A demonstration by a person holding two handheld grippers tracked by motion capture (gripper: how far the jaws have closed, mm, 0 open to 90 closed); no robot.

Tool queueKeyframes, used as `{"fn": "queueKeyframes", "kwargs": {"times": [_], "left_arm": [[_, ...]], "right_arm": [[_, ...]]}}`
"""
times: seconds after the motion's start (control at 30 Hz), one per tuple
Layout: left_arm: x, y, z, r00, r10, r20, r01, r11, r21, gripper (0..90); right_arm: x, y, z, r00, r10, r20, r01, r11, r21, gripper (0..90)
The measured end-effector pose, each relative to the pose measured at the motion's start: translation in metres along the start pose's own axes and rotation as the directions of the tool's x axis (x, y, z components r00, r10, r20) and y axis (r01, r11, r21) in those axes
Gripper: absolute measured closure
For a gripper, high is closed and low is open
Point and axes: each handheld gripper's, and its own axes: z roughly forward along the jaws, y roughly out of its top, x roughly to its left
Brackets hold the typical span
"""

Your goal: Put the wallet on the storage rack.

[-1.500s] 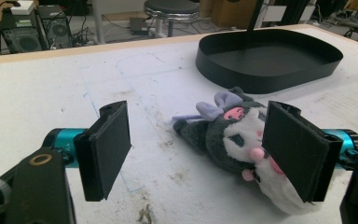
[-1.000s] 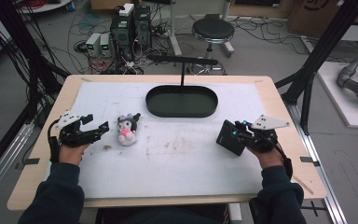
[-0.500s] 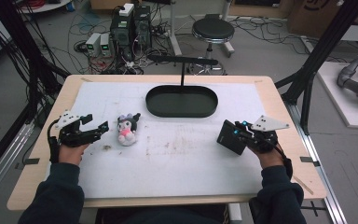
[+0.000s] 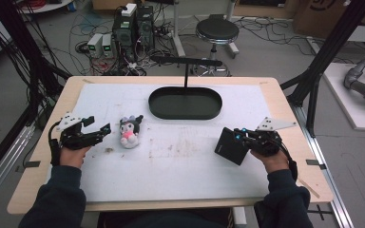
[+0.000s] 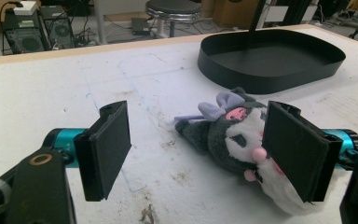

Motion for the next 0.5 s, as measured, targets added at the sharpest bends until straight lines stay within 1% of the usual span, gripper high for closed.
{"fn": "queueKeyframes", "kwargs": {"times": [0.03,0.07,0.1,0.13,0.2,0.27,0.3,0.33,0.37,0.4,0.43,0.47,0.5], "left_arm": [[0.0,0.0,0.0,1.0,0.0,0.0,0.0,1.0,0.0,23.2],[-0.0001,0.0,0.0,1.0,-0.001,-0.001,0.001,1.0,-0.001,23.2],[-0.0001,0.0,0.0,1.0,-0.001,-0.001,0.001,1.0,0.0,23.2],[0.0,0.0001,-0.0002,1.0,0.0,0.0,0.0,1.0,0.001,23.2],[0.0,0.0,-0.0001,1.0,0.0,0.0,0.0,1.0,0.0,23.2],[0.0,0.0,0.0,1.0,-0.002,-0.001,0.002,1.0,-0.001,23.3],[0.0002,0.0,-0.0001,1.0,-0.002,-0.003,0.002,1.0,-0.001,23.2],[0.0002,0.0,-0.0001,1.0,-0.002,-0.003,0.002,1.0,-0.001,23.2],[0.0001,0.0,-0.0001,1.0,-0.003,-0.003,0.003,1.0,-0.002,23.2],[0.0004,0.0,-0.0003,1.0,0.0,-0.004,0.0,1.0,0.0,23.2],[0.0004,0.0,-0.0003,1.0,0.0,-0.004,0.0,1.0,0.0,23.2],[0.0002,0.0,-0.0001,1.0,-0.002,-0.004,0.002,1.0,-0.001,23.3],[0.0003,0.0,-0.0002,1.0,-0.001,-0.003,0.001,1.0,0.0,23.2]], "right_arm": [[0.0,0.0,0.0,1.0,0.0,0.0,0.0,1.0,0.0,83.3],[0.0024,-0.0014,0.0003,0.9993,-0.037,-0.004,0.037,0.999,-0.006,82.7],[0.0039,-0.0027,-0.0001,0.9973,-0.073,0.009,0.073,0.997,-0.013,82.1],[0.0034,-0.0047,-0.0021,0.995,-0.098,0.017,0.098,0.995,-0.015,81.6],[0.0029,-0.0055,-0.0033,0.9943,-0.105,0.021,0.105,0.994,-0.018,80.5],[0.0035,-0.0056,-0.0029,0.9937,-0.109,0.023,0.11,0.994,-0.022,77.6],[0.0038,-0.0054,-0.0024,0.9933,-0.113,0.024,0.113,0.993,-0.028,74.3],[0.0037,-0.0051,-0.0022,0.9933,-0.111,0.03,0.112,0.993,-0.032,67.7],[0.0037,-0.0051,-0.0022,0.9933,-0.111,0.03,0.112,0.993,-0.032,67.7],[0.0026,-0.0047,-0.0018,0.9957,-0.082,0.043,0.084,0.995,-0.047,57.3],[0.0026,-0.0047,-0.0018,0.9957,-0.082,0.043,0.084,0.995,-0.047,57.3],[0.0012,-0.005,-0.002,0.9959,-0.075,0.05,0.078,0.995,-0.064,50.7],[0.0009,-0.0052,-0.0021,0.9953,-0.075,0.062,0.079,0.995,-0.067,46.5]]}}
